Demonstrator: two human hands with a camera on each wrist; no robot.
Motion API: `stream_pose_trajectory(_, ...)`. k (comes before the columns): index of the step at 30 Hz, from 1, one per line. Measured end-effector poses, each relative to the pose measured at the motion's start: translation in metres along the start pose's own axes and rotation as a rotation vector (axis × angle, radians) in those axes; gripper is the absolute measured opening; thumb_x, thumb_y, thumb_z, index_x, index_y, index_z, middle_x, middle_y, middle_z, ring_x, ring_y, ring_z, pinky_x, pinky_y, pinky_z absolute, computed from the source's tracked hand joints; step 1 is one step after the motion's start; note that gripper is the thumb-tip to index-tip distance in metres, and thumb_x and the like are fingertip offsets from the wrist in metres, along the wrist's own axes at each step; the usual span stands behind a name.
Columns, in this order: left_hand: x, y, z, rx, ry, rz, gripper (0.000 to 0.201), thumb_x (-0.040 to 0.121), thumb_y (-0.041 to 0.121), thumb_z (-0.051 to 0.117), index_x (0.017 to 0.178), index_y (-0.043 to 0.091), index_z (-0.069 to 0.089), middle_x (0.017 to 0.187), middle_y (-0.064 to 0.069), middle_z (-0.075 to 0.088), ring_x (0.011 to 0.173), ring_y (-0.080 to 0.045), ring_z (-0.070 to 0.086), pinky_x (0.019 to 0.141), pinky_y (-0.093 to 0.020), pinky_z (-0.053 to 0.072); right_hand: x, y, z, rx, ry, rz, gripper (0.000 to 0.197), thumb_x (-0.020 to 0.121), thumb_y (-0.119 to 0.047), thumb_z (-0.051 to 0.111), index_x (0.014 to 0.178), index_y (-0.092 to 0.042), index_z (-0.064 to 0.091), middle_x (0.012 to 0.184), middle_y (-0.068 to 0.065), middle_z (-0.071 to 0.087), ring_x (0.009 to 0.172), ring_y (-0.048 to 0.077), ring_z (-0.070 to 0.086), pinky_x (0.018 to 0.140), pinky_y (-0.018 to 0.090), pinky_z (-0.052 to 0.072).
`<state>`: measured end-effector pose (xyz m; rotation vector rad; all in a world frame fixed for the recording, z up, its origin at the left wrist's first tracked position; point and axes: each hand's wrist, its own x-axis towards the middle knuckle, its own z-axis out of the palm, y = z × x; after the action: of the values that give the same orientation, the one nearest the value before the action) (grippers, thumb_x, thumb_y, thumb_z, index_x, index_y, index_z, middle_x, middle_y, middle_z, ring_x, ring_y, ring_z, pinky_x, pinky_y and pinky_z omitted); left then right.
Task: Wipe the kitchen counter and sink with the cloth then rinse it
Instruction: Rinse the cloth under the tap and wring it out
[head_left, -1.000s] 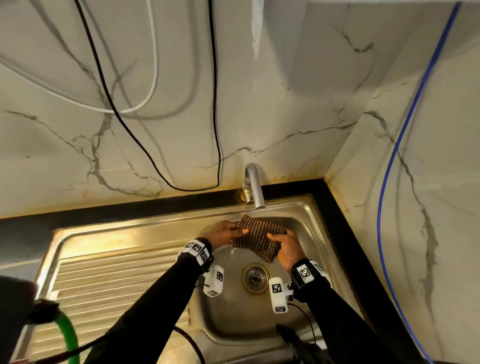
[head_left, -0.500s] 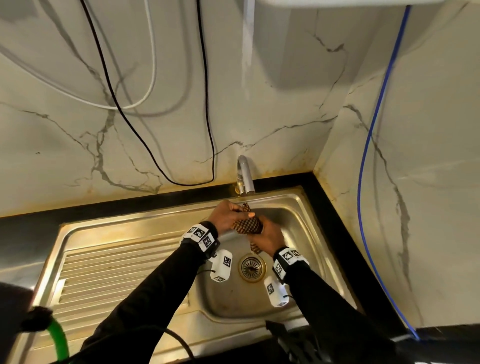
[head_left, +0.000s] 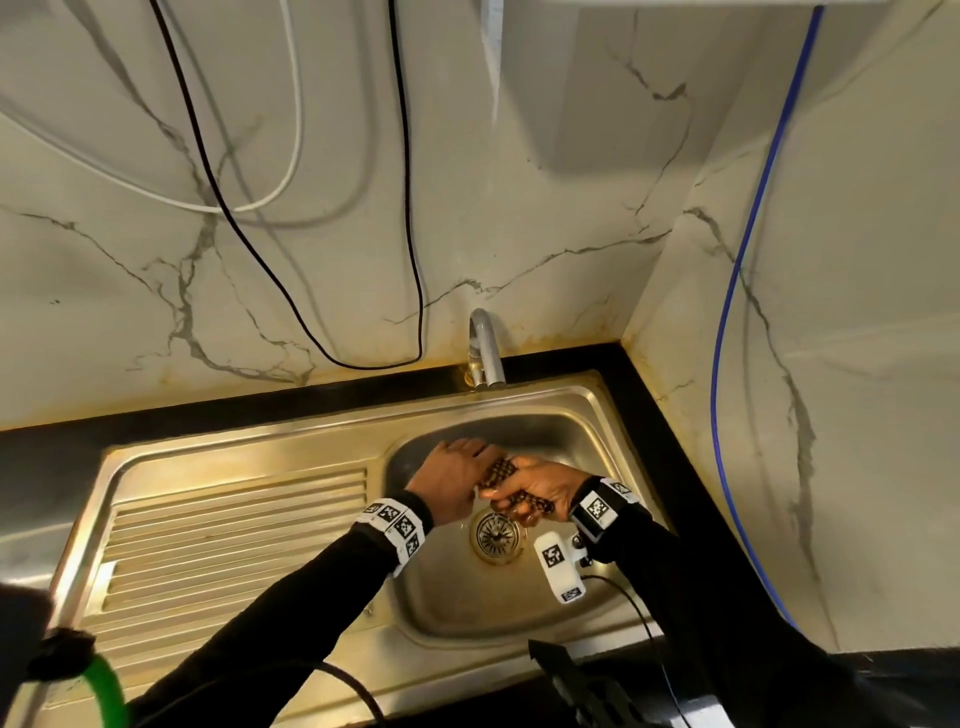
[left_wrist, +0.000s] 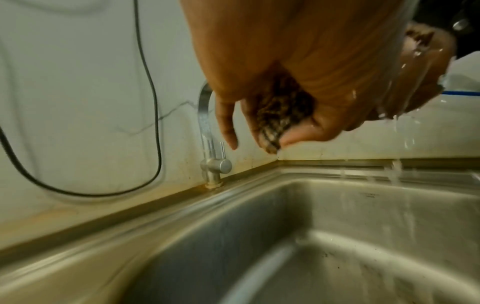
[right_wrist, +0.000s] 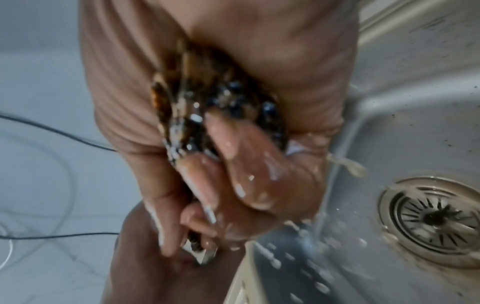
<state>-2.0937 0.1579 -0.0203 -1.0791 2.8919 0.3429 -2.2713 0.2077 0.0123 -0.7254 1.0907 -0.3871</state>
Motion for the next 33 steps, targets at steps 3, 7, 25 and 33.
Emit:
stream_pose_trajectory(3,0.014,-0.003,-0.007,-0.005,-0.011,0.0,0.051,0.091,0.016,0.065,0.14,0.019,0.053,0.133,-0.008,0.063,0.118,-0.031,0.063,0.093,-0.039,0.05,0.005,-0.007,-0.003,-0.214,0.091,0.049,0.017,0.089,-0.006,0.07,0.095,-0.006,0.054,0.065,0.003,0.048,0.041,0.007,0.039,0.036,0.018,0.029)
stream_pose_trajectory(7,0.031,0.003,-0.015,0.076,-0.104,-0.064,0.035,0.092,0.02,0.06,0.126,0.012,0.06,0.119,-0.013,0.07,0.109,-0.034,0.066,0.084,-0.037,0.048,0.015,-0.021,-0.007,-0.85,0.386,0.059,0.042,0.079,-0.022,0.083,0.108,0.001,0.063,0.074,0.009,0.061,0.051,0.015,0.053,0.043,0.026,0.042)
stream_pose_trajectory(25,0.049,-0.015,-0.027,-0.495,-0.339,-0.326,0.009,0.078,0.0,0.07,0.074,0.007,0.066,0.085,-0.016,0.075,0.082,-0.032,0.072,0.054,-0.026,0.049,0.044,0.005,-0.019,-1.656,0.712,-0.516,0.043,0.091,-0.02,0.062,0.13,-0.009,0.048,0.108,0.013,0.066,0.077,0.033,0.071,0.06,0.038,0.05)
stream_pose_trajectory(33,-0.005,-0.007,0.001,-0.44,0.003,-0.132,0.1,0.076,0.003,0.074,0.159,0.02,0.022,0.162,-0.011,0.029,0.151,-0.026,0.027,0.123,-0.038,0.032,0.026,0.009,-0.023,-0.223,0.357,-0.164,0.019,0.093,-0.018,0.066,0.111,-0.015,0.062,0.078,0.003,0.06,0.055,0.015,0.051,0.042,0.025,0.036)
